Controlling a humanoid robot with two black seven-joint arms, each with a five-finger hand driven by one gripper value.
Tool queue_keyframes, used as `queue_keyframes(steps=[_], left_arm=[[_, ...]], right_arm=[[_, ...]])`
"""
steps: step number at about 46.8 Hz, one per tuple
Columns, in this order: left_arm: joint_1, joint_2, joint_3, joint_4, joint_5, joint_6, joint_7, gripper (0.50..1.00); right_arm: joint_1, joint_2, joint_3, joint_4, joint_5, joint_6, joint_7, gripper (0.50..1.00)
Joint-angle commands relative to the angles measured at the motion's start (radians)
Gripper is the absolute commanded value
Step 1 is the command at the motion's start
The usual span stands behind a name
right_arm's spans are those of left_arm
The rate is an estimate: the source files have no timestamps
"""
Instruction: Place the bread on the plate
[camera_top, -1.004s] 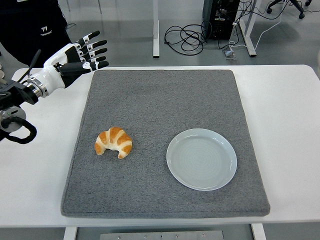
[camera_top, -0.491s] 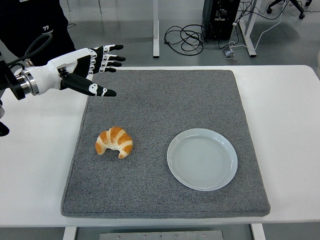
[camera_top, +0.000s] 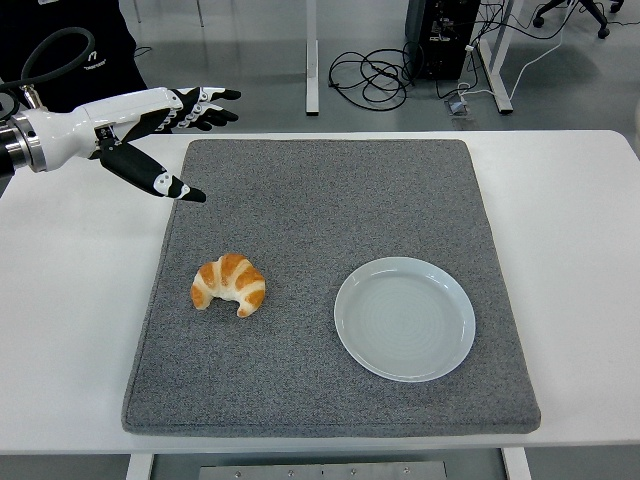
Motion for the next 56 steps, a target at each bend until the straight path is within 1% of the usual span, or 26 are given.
queue_keyframes(steps=[1, 12, 24, 33, 36, 45, 49, 56], left_arm=[[0.01, 0.007, 0.001, -0.021, 0.054, 0.001, 0.0, 0.927], [0.052, 0.01, 0.001, -0.035, 0.215, 0.012, -0.008, 0.927], [0.149, -0.005, -0.002, -0.035, 0.347, 0.112, -0.02, 0.925], [0.235, -0.05, -0.002, -0.032, 0.375, 0.216, -0.048, 0.927], [0.261, -0.062, -0.002, -0.03, 0.378, 0.241, -0.054, 0.927], [0.318, -0.071, 0.003, -0.021, 0.386, 0.282, -0.054, 0.928], [0.335, -0.073, 0.003, -0.001, 0.389, 0.297, -0.057, 0.928], [0.352, -0.093, 0.004, 0.039, 0.392, 0.326, -0.086, 0.928]], right_arm=[[0.002, 0.0, 0.0, 0.0, 0.0, 0.0, 0.0, 1.0], [0.003, 0.0, 0.0, 0.0, 0.0, 0.0, 0.0, 1.0], [0.005, 0.0, 0.0, 0.0, 0.0, 0.0, 0.0, 1.0], [0.006, 0.0, 0.0, -0.001, 0.0, 0.0, 0.0, 1.0], [0.006, 0.0, 0.0, -0.001, 0.0, 0.0, 0.0, 1.0], [0.006, 0.0, 0.0, -0.001, 0.0, 0.0, 0.0, 1.0], [0.006, 0.0, 0.0, -0.001, 0.0, 0.0, 0.0, 1.0], [0.006, 0.0, 0.002, -0.001, 0.0, 0.0, 0.0, 1.0]])
